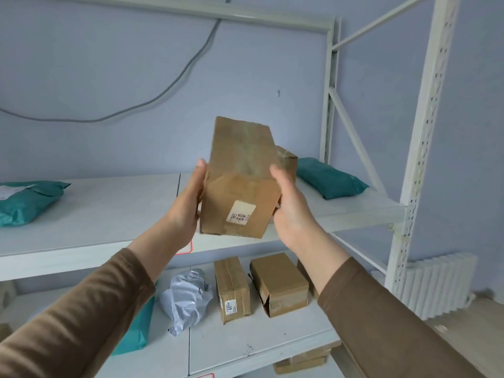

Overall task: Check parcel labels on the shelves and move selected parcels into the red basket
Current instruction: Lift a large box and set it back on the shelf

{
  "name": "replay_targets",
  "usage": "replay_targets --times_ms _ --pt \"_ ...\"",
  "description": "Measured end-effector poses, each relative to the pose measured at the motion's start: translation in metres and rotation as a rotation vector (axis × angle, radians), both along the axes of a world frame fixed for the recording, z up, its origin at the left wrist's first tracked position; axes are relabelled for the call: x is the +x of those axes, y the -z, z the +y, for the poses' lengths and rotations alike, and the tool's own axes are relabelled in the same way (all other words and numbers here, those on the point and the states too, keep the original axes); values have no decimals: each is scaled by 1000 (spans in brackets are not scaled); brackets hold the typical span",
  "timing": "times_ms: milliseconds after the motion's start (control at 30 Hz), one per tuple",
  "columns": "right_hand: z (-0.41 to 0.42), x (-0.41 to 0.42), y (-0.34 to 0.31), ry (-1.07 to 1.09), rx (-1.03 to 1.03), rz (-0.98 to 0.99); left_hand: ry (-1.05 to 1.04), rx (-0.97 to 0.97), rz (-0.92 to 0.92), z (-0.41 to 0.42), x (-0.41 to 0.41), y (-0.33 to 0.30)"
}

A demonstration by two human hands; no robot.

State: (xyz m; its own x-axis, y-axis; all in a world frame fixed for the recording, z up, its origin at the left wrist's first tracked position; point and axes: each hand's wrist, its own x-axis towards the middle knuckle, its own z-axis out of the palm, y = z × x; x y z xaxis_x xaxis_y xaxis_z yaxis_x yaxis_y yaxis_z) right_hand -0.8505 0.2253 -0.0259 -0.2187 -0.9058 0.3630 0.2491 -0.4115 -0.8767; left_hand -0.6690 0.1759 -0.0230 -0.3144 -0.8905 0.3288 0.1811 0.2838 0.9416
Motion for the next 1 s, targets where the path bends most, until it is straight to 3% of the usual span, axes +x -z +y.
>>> replay_targets --times_ms 133,233,333,400,500,633,733,833,1000 --pt "8 17 13 230 -252 429 212 186 208 -11 7 6" --pt "7 25 32 484 -369 813 241 246 243 -24 11 18" --pt "12 36 35 551 -392 975 181 253 270 -32 12 30" --pt "13 39 33 566 -415 960 144 247 306 -33 12 38" --pt "6 33 33 533 -412 764 99 169 357 -33 12 44" --pt "8 22 30 215 -264 549 -10 37 326 -18 16 47" --pt "9 14 33 -7 -128 364 -88 -88 255 -10 26 52" --pt "-2 -2 50 -247 -50 296 -123 -241 74 -5 39 59" --pt "-1 -9 60 -309 -40 309 -154 -400 -51 -4 54 68"
